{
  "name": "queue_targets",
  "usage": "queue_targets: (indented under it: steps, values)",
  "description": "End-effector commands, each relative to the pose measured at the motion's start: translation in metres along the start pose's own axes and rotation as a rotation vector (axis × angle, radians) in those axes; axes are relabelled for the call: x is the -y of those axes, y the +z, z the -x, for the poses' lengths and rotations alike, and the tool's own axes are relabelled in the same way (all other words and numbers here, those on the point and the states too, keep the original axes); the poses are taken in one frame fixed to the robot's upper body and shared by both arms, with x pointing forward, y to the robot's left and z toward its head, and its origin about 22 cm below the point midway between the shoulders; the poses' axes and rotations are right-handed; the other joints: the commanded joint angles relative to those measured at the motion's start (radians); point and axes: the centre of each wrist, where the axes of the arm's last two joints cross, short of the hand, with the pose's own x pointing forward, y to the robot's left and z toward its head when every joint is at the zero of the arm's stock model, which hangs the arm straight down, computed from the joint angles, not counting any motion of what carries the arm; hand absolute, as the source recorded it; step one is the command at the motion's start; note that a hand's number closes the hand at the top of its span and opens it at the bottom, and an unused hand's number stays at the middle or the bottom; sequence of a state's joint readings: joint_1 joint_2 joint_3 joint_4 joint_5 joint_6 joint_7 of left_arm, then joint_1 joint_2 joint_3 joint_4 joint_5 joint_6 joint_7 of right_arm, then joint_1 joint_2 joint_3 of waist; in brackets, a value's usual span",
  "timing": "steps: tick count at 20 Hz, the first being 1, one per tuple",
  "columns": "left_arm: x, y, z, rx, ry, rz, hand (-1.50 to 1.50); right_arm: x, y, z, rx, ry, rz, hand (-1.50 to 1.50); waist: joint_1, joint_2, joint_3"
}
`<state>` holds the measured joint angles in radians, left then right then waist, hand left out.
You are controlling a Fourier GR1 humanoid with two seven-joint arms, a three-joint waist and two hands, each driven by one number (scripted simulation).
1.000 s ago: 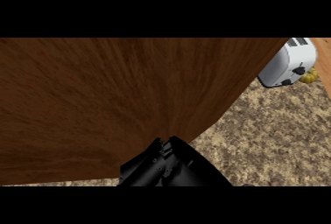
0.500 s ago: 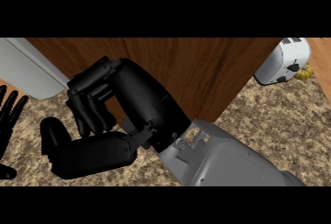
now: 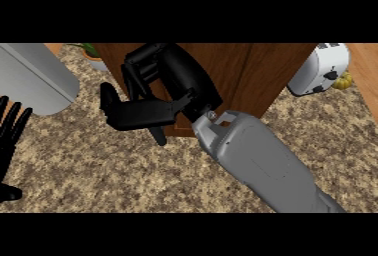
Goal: Pick up the wine, place it into the cabinet and close the cabinet
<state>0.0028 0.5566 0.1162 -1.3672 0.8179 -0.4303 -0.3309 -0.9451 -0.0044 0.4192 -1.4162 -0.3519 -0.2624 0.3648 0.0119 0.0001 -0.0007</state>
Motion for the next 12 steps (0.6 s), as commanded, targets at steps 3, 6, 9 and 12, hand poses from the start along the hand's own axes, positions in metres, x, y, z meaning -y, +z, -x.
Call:
queue_targets:
  steps: [3,6,9,12]
  values:
    - [-0.006,0.014,-0.008,-0.004,0.005,-0.006,-1.50,0.032,-0.011,0.038,-0.025,0.033,0.039,1.50,0.004,0.002,0.001]
    - [-0.006,-0.003,0.003,-0.007,0.015,0.002,-1.50,0.050,-0.024,0.032,-0.002,0.035,0.049,1.50,0.003,0.007,0.000]
    - [-0.010,-0.001,-0.014,0.008,0.008,0.026,-1.50,0.079,-0.022,0.033,-0.014,0.069,0.074,1.50,0.017,0.009,0.000]
    - [-0.009,0.007,-0.003,-0.014,0.015,0.030,-1.50,0.084,-0.017,0.042,-0.009,0.114,0.066,1.50,0.012,0.007,0.000]
